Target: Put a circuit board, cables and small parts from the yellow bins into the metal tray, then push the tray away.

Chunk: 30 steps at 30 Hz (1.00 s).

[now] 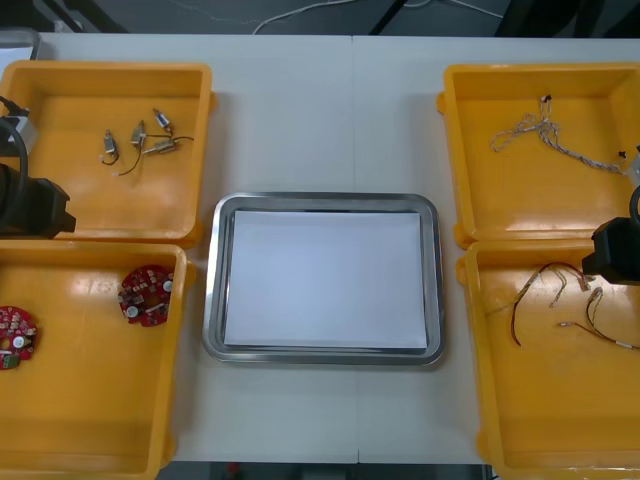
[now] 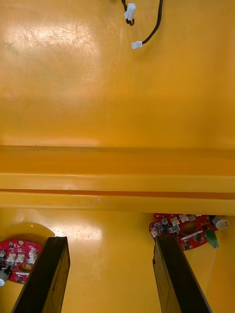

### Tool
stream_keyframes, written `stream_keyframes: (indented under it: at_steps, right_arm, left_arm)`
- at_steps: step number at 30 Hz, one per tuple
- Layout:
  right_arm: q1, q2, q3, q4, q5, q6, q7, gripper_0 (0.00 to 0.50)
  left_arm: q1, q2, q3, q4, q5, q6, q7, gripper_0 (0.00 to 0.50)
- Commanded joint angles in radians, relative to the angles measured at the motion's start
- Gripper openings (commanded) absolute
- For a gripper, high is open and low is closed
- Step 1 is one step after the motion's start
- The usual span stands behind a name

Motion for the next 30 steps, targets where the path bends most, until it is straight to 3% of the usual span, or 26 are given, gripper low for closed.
stream_keyframes:
  at_steps: [1, 30]
  right_arm:
    - [0.013, 0.008, -0.028, -0.032, 0.008, 0.0, 0.04, 0.5]
    - [0.013, 0.008, -0.028, -0.032, 0.008, 0.0, 0.04, 0.5]
  left_arm:
    - [0.012, -0.009, 0.03, -0.031, 0.003, 0.006, 0.091, 0.5]
    - [0.012, -0.009, 0.03, -0.031, 0.003, 0.006, 0.091, 0.5]
